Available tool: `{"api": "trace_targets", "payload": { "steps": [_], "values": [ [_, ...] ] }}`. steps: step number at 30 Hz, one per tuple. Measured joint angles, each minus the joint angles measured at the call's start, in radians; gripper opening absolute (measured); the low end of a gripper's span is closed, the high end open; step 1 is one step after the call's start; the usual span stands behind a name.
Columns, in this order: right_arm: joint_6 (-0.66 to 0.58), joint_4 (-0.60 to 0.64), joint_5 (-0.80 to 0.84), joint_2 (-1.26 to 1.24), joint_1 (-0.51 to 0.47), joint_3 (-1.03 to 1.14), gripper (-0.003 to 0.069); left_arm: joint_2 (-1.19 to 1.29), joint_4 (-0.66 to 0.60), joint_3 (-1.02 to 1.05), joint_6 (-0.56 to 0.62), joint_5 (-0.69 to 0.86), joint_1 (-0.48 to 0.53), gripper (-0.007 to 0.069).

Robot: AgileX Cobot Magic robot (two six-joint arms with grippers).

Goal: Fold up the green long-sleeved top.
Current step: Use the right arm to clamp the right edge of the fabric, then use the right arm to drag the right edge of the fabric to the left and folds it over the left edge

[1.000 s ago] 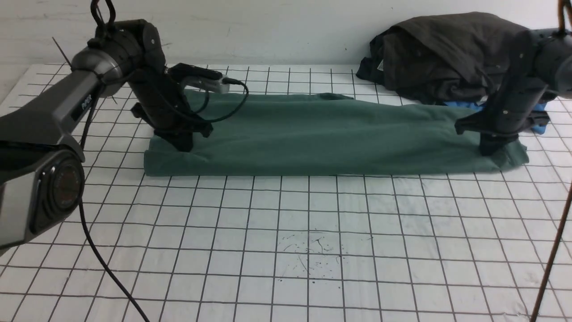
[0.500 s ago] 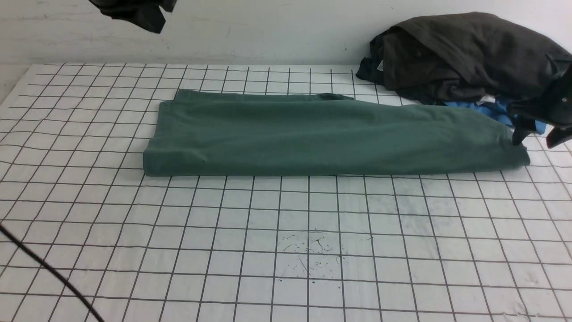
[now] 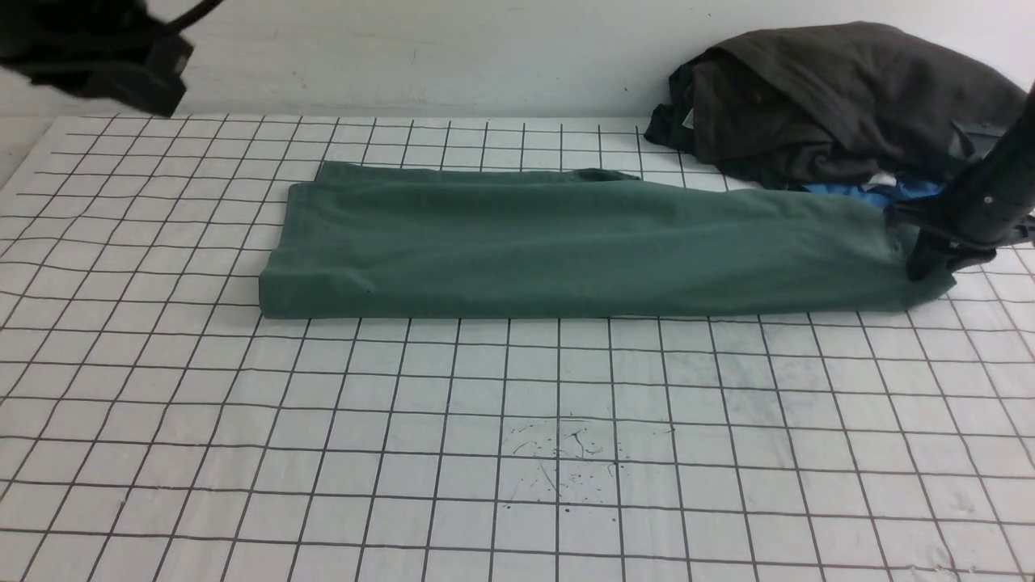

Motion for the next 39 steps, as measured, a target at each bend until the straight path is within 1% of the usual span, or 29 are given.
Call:
{"api": "trace_targets", "payload": {
  "steps": [2, 3, 4, 6, 7, 9, 10, 11, 13, 14, 15, 16, 18, 19, 20, 21, 22, 26, 27, 28, 29, 31, 34, 36, 39],
  "values": [
    [-0.006, -0.016, 0.002, -0.07, 0.0, 0.0, 0.0055, -0.101, 0.041, 0.129, -0.03, 0.0, 0.0, -0.0007],
    [-0.006, -0.019, 0.003, -0.077, 0.0, 0.0, 0.0055, -0.122, 0.046, 0.14, -0.034, 0.0, 0.0, -0.0007],
    [-0.008, -0.049, 0.004, -0.131, -0.003, 0.0, 0.0055, -0.194, 0.074, 0.236, -0.063, 0.0, 0.0, -0.0007],
    [-0.011, -0.097, 0.008, -0.209, -0.021, 0.0, 0.0055, -0.294, 0.102, 0.354, -0.092, 0.001, 0.0, -0.0007],
    [-0.011, -0.1, 0.008, -0.217, -0.021, 0.0, 0.0055, -0.303, 0.102, 0.354, -0.092, 0.001, 0.0, -0.0007],
    [-0.011, -0.121, 0.011, -0.281, -0.045, 0.0, 0.0055, -0.384, 0.114, 0.468, -0.106, 0.001, 0.0, -0.0007],
    [-0.011, -0.116, 0.015, -0.335, -0.06, 0.0, 0.0055, -0.452, 0.118, 0.556, -0.111, -0.021, 0.0, -0.0007],
    [-0.011, -0.11, 0.017, -0.341, -0.061, 0.0, 0.0055, -0.458, 0.118, 0.577, -0.114, -0.027, 0.0, -0.0007],
    [-0.011, -0.034, 0.021, -0.392, -0.043, -0.001, 0.0055, -0.532, 0.11, 0.705, -0.137, -0.164, 0.0, -0.0007],
    [-0.011, -0.018, 0.022, -0.397, -0.038, -0.001, 0.0055, -0.532, 0.108, 0.714, -0.139, -0.176, 0.0, -0.0007],
    [-0.011, 0.039, 0.022, -0.408, 0.021, -0.001, 0.0055, -0.554, 0.099, 0.776, -0.155, -0.274, 0.0, -0.0007],
    [-0.011, 0.065, 0.022, -0.408, 0.049, -0.001, 0.0055, -0.557, 0.097, 0.801, -0.158, -0.319, 0.0, -0.0007],
    [-0.011, 0.122, 0.021, -0.388, 0.184, -0.001, 0.0055, -0.556, 0.091, 0.848, -0.165, -0.412, 0.0, -0.0007],
    [-0.011, 0.126, 0.02, -0.385, 0.184, -0.001, 0.0055, -0.555, 0.091, 0.85, -0.165, -0.418, 0.0, -0.0007],
    [-0.002, 0.156, -0.004, -0.349, 0.291, -0.001, 0.0055, -0.55, 0.091, 0.862, -0.167, -0.454, 0.0, -0.0007],
    [-0.002, 0.156, -0.004, -0.349, 0.302, -0.001, 0.0055, -0.549, 0.091, 0.862, -0.167, -0.454, 0.0, -0.0007],
    [0.013, 0.171, -0.06, -0.299, 0.387, -0.001, 0.0055, -0.548, 0.09, 0.863, -0.17, -0.48, 0.0, -0.0007],
    [0.026, 0.172, -0.198, -0.174, 0.532, -0.001, 0.0055, -0.548, 0.082, 0.863, -0.172, -0.502, 0.0, -0.0007],
    [0.028, 0.172, -0.238, -0.143, 0.557, -0.001, 0.0055, -0.548, 0.08, 0.863, -0.172, -0.502, 0.0, -0.0007],
    [0.028, 0.172, -0.238, -0.143, 0.557, -0.001, 0.0055, -0.548, 0.08, 0.863, -0.172, -0.502, 0.0, -0.0007],
    [0.033, 0.173, -0.298, -0.105, 0.589, 0.0, 0.0055, -0.548, 0.076, 0.863, -0.172, -0.503, 0.0, -0.0007],
    [0.038, 0.184, -0.36, -0.061, 0.615, 0.0, 0.0055, -0.548, 0.073, 0.863, -0.172, -0.504, 0.0, -0.0007],
    [0.04, 0.207, -0.4, -0.041, 0.624, 0.0, 0.0066, -0.548, 0.073, 0.863, -0.172, -0.504, 0.0, -0.0007],
    [0.034, 0.223, -0.41, -0.038, 0.624, 0.0, 0.0088, -0.548, 0.073, 0.863, -0.172, -0.504, 0.0, -0.0007],
    [0.01, 0.25, -0.418, -0.043, 0.621, 0.0, 0.0182, -0.548, 0.073, 0.863, -0.172, -0.504, 0.0, -0.0006]
  ]
}}
